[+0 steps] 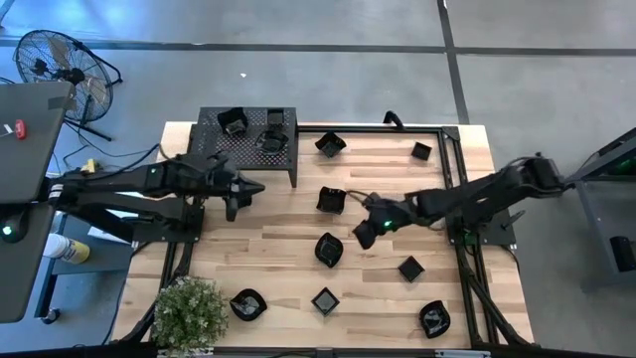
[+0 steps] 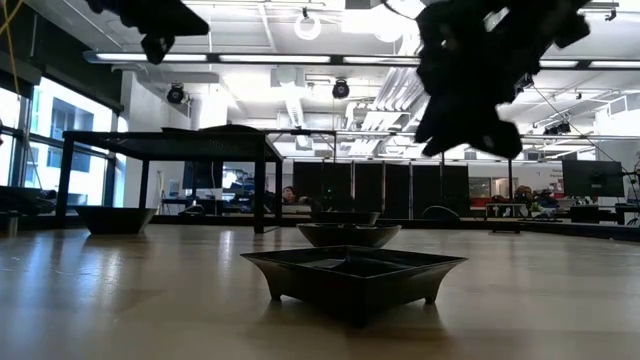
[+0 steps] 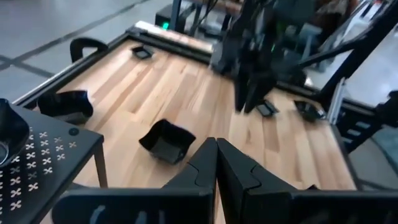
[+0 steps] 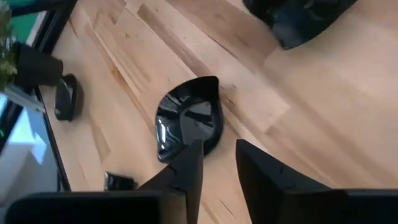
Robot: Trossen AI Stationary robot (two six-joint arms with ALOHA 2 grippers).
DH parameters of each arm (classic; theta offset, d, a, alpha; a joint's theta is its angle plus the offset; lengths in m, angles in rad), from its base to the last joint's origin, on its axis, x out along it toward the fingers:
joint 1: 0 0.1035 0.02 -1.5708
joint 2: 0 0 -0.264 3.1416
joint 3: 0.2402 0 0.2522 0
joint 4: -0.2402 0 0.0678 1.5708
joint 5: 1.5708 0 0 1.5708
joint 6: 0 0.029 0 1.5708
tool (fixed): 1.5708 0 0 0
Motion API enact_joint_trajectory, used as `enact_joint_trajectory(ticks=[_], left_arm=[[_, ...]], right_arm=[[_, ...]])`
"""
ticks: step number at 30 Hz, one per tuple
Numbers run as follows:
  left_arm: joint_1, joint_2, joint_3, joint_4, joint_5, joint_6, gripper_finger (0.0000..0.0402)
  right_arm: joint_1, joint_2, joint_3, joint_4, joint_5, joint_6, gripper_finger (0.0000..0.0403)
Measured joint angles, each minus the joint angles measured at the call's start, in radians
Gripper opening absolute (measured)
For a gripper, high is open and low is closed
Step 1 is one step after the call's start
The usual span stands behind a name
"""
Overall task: Pick & Place Mini shaped plates
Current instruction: Stack the leaf-shaped plate on top of the other leaf-shaped plate on the shelf
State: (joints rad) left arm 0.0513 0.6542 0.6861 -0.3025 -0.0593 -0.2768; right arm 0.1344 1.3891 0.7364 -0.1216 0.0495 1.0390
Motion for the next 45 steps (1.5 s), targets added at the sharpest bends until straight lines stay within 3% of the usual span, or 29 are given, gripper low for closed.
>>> enact_joint_trajectory(ticks=[11,22,29,34,38,41,45], left_arm=[[0.001,-0.15,-0.045,-0.041,0.006,-0.008,0.0],[0.0,-0.182,-0.045,-0.116,0.002,-0.043,0.0],[0.0,-0.181,-0.045,-0.125,-0.022,-0.124,0.0],[0.001,-0.151,-0.045,-0.141,-0.097,-0.249,0.0],[0.001,-0.085,-0.045,-0.097,-0.086,-0.304,0.0],[0.001,-0.018,-0.045,-0.035,-0.086,-0.329,0.0002],[0.001,0.093,0.008,-0.011,-0.135,-0.334,0.0022]], right_arm=[[0.012,0.235,0.008,0.201,-0.004,0.209,0.0107],[0.02,0.397,0.119,0.163,-0.043,0.217,0.009],[0.018,0.384,0.122,0.177,-0.029,0.218,0.0007],[0.016,0.329,0.122,0.187,0.046,0.24,0.0013],[0.012,0.244,0.122,0.205,0.165,0.23,0.0004],[-0.014,0.181,0.153,0.169,0.247,0.129,0.0006],[-0.073,0.133,0.273,0.101,0.335,-0.119,0.0003]])
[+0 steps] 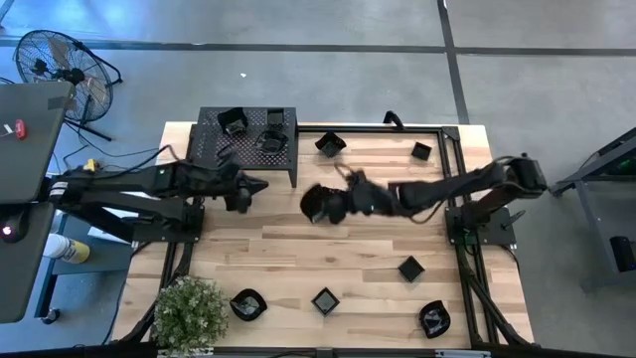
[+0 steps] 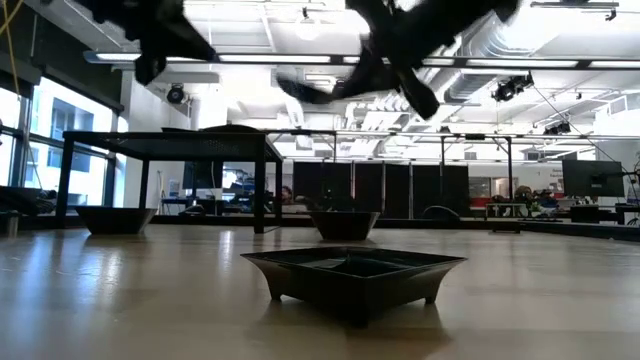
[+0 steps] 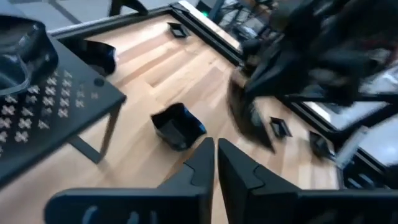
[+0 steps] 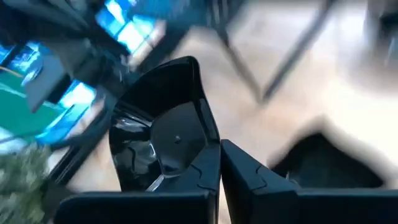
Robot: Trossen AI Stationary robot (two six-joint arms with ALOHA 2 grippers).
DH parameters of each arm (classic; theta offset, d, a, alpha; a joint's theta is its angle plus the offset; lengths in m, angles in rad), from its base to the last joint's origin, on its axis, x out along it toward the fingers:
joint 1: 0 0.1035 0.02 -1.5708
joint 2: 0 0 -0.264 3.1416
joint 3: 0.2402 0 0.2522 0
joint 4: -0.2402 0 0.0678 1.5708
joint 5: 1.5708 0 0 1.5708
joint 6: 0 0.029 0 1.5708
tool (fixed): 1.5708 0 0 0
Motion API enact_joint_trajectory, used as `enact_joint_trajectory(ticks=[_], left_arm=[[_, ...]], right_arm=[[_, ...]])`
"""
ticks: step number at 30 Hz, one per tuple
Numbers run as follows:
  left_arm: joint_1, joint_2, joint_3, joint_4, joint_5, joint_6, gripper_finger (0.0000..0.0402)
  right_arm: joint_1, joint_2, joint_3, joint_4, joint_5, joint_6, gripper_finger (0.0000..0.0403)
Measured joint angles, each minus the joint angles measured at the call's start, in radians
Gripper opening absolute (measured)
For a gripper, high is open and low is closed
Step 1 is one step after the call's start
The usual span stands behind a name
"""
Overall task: Pick & Place Mini shaped plates
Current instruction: Stack the leaf-shaped plate on top of the other leaf-shaped plate on the shelf
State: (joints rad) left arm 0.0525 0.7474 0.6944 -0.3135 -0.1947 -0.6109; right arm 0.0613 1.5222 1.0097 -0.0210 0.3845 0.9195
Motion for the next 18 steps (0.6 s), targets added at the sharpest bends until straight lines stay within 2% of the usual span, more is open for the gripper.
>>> enact_joint_trajectory(ticks=[4,8,11,18], left_arm=[[0.0,0.113,0.091,0.001,-0.049,0.001,0.0061],[0.0,0.192,0.183,0.008,-0.159,0.019,0.0092],[0.001,0.233,0.231,0.023,-0.218,0.056,0.0096],[0.0,0.316,0.285,0.088,-0.218,0.117,0.0096]], right_arm=[[-0.056,0.007,0.144,-0.095,0.07,-0.266,0.0003],[-0.093,0.01,0.234,-0.109,0.143,-0.484,0.0003],[-0.107,0.01,0.272,-0.108,0.18,-0.628,0.0002],[-0.12,0.011,0.28,-0.018,0.196,-0.81,0.0002]])
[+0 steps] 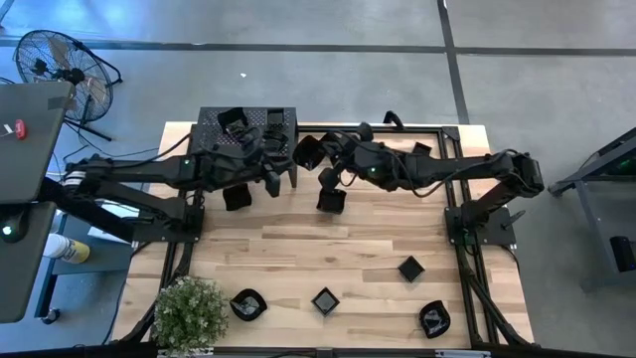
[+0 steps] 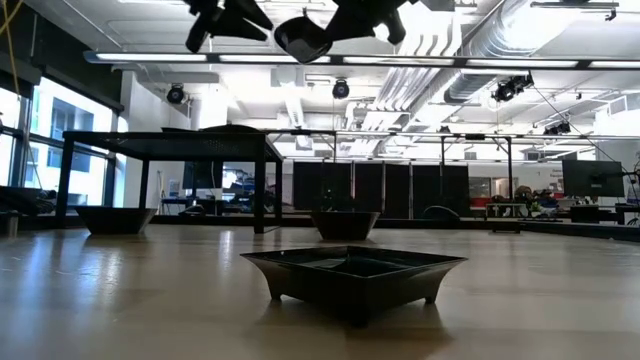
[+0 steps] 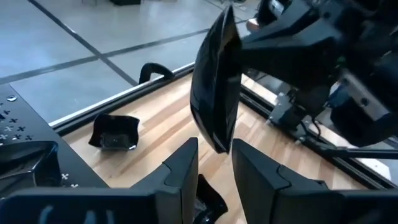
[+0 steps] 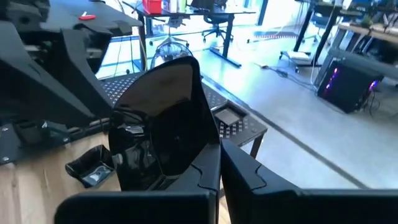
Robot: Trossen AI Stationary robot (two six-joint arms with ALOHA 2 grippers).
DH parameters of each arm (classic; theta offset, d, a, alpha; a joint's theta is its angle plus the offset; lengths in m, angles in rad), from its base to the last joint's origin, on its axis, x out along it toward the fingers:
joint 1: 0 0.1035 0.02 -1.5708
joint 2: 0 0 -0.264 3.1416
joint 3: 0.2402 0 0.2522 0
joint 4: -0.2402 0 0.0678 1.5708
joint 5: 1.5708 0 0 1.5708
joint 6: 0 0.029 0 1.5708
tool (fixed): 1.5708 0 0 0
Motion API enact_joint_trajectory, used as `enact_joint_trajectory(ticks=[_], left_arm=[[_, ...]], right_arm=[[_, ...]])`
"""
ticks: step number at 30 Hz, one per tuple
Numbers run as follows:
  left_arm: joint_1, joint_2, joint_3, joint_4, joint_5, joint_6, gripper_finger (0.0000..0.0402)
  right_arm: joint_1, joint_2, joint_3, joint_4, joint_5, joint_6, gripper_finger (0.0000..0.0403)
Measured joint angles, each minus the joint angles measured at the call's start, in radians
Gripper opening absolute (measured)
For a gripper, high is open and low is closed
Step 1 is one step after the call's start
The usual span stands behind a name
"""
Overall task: Pick & Place Mini shaped plates
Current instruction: Stack the leaf-shaped plate on top of the other leaf-shaped plate on the shelf
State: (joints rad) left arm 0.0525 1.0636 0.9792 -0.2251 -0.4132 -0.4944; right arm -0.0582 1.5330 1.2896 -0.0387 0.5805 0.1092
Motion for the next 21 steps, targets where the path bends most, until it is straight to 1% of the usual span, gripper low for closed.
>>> enact_joint_trajectory(ticks=[4,6,8,12,13,15,18,21], left_arm=[[0.0,0.024,0.011,0.008,-0.037,-0.004,0.0095],[0.0,0.032,0.012,0.037,-0.045,-0.007,0.0088],[0.0,0.032,0.012,0.049,-0.049,-0.007,0.007],[0.0,0.026,0.012,0.052,-0.056,-0.003,0.0015],[0.001,0.025,0.012,0.05,-0.062,-0.003,0.0008],[0.002,0.022,0.014,0.046,-0.068,-0.008,0.001],[0.022,0.02,0.07,-0.044,-0.069,0.015,0.0004],[0.094,0.02,0.168,-0.19,-0.035,0.085,0.0003]], right_arm=[[0.002,0.0,0.0,0.016,-0.009,-0.032,0.0002],[0.002,0.0,0.0,0.018,-0.016,-0.032,0.0002],[0.002,0.0,0.0,0.021,-0.025,-0.034,0.0001],[0.002,0.0,0.0,0.025,-0.037,-0.039,0.0005],[0.002,0.0,0.0,0.03,-0.039,-0.039,0.0007],[0.002,0.0,0.0,0.041,-0.037,-0.031,0.0015],[0.006,-0.001,0.0,0.037,-0.04,-0.023,0.0037],[0.015,-0.008,0.0,0.031,-0.031,-0.016,0.0069]])
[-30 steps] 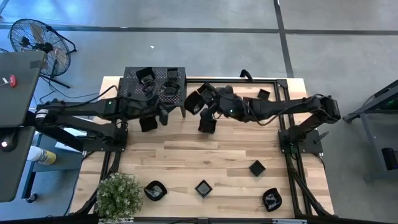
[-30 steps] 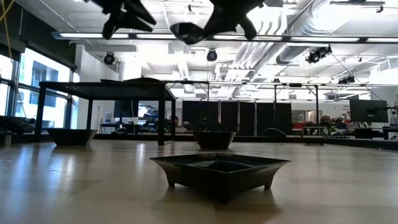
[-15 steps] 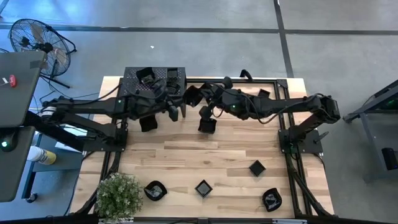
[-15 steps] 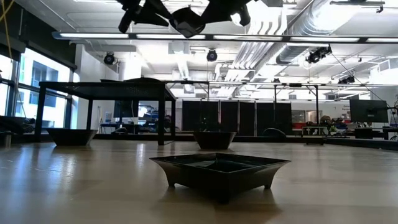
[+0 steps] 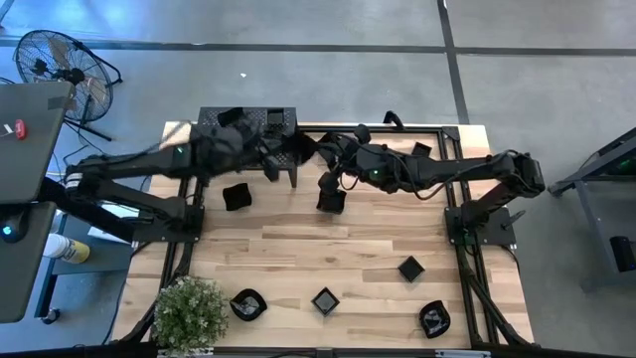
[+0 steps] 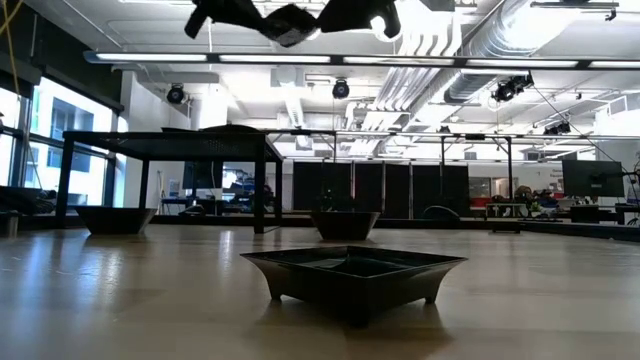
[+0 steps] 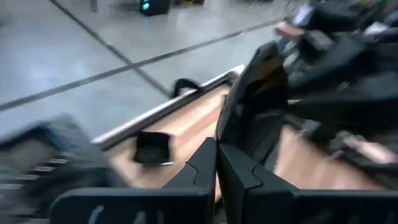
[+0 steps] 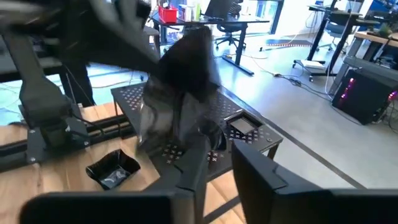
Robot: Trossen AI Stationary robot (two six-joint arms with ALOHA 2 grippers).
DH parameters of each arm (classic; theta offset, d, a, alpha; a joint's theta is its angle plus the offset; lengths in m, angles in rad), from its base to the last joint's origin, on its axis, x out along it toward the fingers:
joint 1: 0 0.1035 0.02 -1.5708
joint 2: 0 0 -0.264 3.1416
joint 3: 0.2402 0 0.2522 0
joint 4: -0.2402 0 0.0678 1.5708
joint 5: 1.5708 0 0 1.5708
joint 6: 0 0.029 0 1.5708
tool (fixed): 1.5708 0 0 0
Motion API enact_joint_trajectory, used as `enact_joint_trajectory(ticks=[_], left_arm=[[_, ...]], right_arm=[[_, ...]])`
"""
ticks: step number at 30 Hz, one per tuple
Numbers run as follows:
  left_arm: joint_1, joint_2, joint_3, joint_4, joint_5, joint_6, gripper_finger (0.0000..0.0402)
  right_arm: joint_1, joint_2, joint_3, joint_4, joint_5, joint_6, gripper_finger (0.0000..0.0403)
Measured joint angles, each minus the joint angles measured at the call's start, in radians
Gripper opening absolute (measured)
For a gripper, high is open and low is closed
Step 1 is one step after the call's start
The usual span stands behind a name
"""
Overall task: Pick & Place Mini shaped plates
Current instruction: Stack the leaf-shaped plate on top of the other leaf-shaped plate on the shelf
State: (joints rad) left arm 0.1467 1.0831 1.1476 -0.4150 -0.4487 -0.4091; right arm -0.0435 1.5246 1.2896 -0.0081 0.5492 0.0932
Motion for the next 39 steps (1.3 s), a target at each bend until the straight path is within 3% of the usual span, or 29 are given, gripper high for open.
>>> enact_joint_trajectory(ticks=[2,7,11,14,19,23,30,39], left_arm=[[0.08,-0.001,0.077,-0.101,0.071,0.079,0.0001],[0.35,0.029,0.242,-0.353,0.364,0.294,0.0001],[0.546,0.13,0.374,-0.545,0.577,0.461,0.0001],[0.607,0.243,0.468,-0.662,0.674,0.592,0.0001],[0.645,0.445,0.637,-0.894,0.701,0.821,0.0],[0.645,0.557,0.713,-0.975,0.629,0.958,0.0],[0.645,0.618,0.72,-0.959,0.614,1.079,0.0],[0.645,0.65,0.72,-0.98,0.611,1.123,0.0]], right_arm=[[0.001,-0.008,0.0,-0.017,0.003,0.014,0.009],[-0.003,-0.014,0.0,-0.06,0.0,0.005,0.0123],[-0.003,-0.015,0.0,-0.073,-0.008,-0.02,0.0123],[-0.006,-0.015,0.0,-0.077,-0.02,-0.024,0.0114],[-0.024,-0.015,-0.001,-0.078,-0.071,-0.027,0.0095],[-0.031,-0.015,-0.001,-0.082,-0.092,-0.034,0.0082],[-0.031,-0.016,-0.001,-0.085,-0.092,-0.05,0.0071],[-0.031,-0.016,0.0,-0.085,-0.089,-0.053,0.0071]])
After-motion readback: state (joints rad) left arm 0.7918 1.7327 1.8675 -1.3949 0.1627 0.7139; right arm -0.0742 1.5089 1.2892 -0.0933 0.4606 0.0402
